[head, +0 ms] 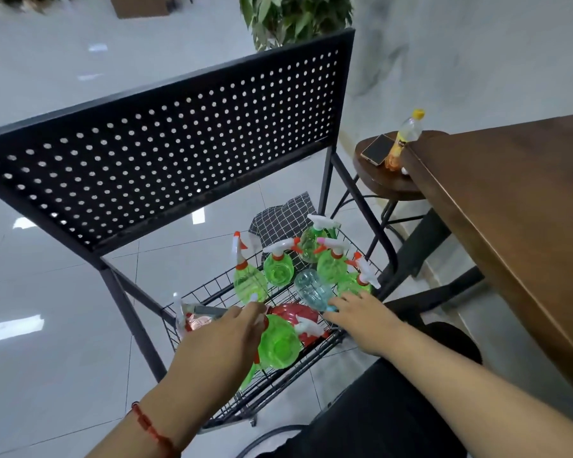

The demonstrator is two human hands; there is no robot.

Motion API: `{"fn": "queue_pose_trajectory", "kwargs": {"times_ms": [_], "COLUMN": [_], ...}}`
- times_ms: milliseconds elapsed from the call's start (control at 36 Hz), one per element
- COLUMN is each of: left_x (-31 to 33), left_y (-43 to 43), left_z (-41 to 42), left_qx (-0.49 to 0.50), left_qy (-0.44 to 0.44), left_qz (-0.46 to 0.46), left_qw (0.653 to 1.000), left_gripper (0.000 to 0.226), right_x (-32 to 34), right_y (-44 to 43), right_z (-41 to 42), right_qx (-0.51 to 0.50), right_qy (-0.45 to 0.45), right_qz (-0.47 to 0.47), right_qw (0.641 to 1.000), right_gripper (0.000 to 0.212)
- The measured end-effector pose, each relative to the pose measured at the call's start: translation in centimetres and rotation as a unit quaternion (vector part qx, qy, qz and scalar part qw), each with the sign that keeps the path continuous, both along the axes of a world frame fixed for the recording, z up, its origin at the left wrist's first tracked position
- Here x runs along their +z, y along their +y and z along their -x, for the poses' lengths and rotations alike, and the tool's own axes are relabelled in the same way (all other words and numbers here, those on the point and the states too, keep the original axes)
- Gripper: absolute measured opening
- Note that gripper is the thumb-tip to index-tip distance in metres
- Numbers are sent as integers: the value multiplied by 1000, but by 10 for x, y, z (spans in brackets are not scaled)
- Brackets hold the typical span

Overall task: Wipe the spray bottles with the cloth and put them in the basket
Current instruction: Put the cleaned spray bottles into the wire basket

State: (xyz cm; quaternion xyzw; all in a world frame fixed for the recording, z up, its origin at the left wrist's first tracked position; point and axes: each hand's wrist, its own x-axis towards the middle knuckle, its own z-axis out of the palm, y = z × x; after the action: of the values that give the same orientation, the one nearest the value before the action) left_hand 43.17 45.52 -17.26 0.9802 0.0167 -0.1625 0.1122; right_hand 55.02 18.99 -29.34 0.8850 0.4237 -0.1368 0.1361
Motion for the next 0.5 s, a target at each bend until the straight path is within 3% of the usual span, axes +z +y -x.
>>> {"fn": "queue_pose_trajectory", "kwargs": {"times_ms": [56,194,278,361,500], "left_x": [0,-3,-4,-5,-3], "left_y": [0,5,6,5,-2], "left_z": [1,2,2,1,-4], "left_qx": [3,13,12,9,3], "left_qy": [-1,-2,1,3,3], "left_qz": [6,19,15,9,-6], "left_qw": [1000,1000,1000,1000,1000], "left_gripper": [38,36,36,36,37], "right_x": [-9,-13,-5,18,34], "right_y": [4,4,0,4,24], "right_z": [2,-5,-15,-31,-57], "right_qx": [-7,-8,-23,-132,-236], "right_qy": [-15,-22,1,31,49], "right_qz": [30,6,-64,-161,-229], "right_qw": [999,1000,998,978,943], "right_gripper": [77,90,67,42,24]}}
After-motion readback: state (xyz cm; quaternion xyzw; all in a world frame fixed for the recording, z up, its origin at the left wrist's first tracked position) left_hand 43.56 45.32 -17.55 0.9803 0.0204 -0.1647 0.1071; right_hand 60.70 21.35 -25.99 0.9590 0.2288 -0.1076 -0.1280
